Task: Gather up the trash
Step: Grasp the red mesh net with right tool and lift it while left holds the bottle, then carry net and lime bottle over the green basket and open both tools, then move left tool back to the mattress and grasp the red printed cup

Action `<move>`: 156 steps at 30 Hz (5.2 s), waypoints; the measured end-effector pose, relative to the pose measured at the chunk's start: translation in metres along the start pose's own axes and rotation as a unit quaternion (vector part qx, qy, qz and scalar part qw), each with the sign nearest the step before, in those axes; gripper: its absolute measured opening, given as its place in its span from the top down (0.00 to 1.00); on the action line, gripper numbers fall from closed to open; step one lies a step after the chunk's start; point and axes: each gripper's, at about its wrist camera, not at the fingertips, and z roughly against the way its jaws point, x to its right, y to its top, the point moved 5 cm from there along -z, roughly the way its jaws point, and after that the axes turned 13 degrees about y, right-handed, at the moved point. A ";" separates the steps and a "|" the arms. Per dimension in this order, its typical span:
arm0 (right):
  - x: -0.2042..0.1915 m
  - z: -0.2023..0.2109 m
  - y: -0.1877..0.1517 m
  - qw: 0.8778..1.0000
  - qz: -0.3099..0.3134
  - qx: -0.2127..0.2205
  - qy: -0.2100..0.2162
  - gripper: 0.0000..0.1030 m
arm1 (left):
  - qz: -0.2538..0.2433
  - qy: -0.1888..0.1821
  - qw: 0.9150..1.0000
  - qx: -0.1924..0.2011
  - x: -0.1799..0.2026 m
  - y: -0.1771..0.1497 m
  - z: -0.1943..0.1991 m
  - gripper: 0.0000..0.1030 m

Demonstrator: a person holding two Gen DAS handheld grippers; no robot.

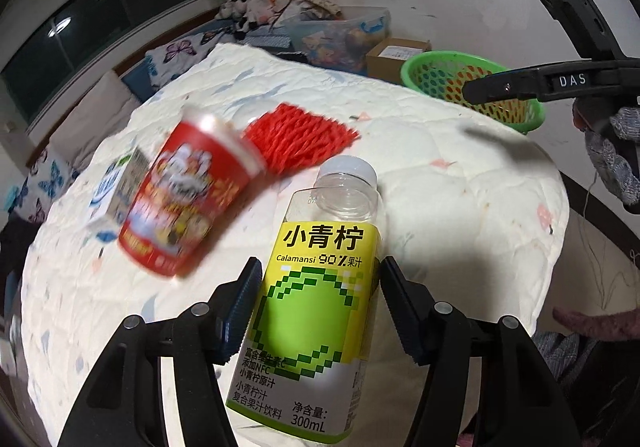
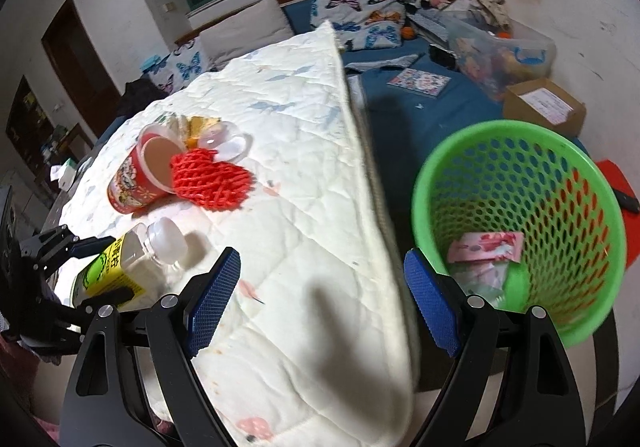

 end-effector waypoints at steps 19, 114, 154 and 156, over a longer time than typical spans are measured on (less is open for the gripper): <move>-0.077 -0.083 0.043 0.991 0.105 -0.044 0.062 0.24 | 0.052 0.037 0.997 -0.032 -0.053 -0.040 0.004 0.43; 0.182 0.124 -0.034 0.973 -0.140 0.110 -0.148 0.28 | -0.056 -0.161 0.985 -0.031 0.228 0.240 -0.107 0.46; 0.065 0.050 0.017 0.996 -0.031 0.072 -0.050 0.23 | 0.088 -0.028 0.994 0.062 0.008 0.115 0.004 0.30; 0.057 0.043 0.021 0.997 -0.024 0.067 -0.043 0.23 | 0.088 -0.012 0.994 0.061 -0.008 0.104 0.006 0.29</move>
